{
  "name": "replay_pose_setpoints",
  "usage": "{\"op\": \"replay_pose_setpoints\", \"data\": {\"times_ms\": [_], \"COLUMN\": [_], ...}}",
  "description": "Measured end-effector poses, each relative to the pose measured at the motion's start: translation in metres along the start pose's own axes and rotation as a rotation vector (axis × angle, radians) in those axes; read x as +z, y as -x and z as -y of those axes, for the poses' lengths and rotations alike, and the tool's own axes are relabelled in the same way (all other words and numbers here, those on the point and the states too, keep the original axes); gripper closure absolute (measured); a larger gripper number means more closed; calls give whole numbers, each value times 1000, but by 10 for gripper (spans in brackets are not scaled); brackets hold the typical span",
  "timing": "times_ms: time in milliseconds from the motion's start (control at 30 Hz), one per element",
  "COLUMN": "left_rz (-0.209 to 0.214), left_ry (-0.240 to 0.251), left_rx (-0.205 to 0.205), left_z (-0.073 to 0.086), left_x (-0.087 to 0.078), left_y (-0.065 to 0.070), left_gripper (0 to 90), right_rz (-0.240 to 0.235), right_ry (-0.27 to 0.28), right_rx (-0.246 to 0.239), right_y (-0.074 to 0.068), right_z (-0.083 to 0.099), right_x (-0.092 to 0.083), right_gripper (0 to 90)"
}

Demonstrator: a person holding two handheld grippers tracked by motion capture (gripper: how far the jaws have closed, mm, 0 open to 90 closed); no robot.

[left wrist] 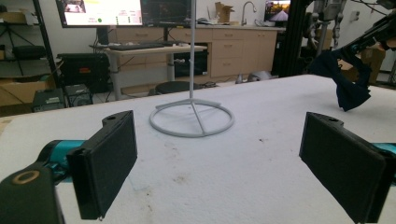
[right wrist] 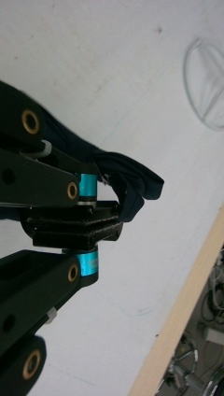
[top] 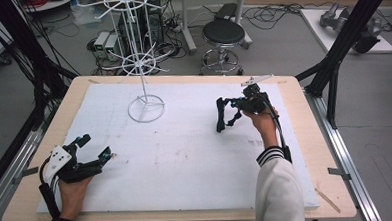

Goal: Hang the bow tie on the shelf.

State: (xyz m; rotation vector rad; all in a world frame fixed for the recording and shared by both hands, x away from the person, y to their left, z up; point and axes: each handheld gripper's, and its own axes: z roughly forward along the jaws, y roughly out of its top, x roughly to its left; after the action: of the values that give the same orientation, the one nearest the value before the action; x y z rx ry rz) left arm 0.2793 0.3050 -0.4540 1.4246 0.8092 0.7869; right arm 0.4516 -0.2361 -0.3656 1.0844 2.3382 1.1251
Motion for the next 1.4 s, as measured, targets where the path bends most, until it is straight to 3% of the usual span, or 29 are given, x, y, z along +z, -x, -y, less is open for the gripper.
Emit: {"op": "replay_pose_setpoints", "data": {"times_ms": [400, 600, 1000, 1400], "left_rz": [-1, -1, -1, -1], "left_ry": [1, 0, 1, 1], "left_rx": [0, 0, -1, -1], "left_z": [0, 0, 0, 0], "left_x": [0, 0, 0, 0], "left_y": [0, 0, 0, 0], "left_gripper": [116, 115, 116, 116], "right_rz": [-53, -95, -129, -148], "right_ry": [189, 279, 401, 448], "right_rx": [-52, -50, -19, -37], "right_y": [-13, -17, -22, -35], "right_z": [-10, -13, -18, -32], "right_x": [-8, -11, -19, -25], "right_gripper": [882, 882, 882, 882]}}
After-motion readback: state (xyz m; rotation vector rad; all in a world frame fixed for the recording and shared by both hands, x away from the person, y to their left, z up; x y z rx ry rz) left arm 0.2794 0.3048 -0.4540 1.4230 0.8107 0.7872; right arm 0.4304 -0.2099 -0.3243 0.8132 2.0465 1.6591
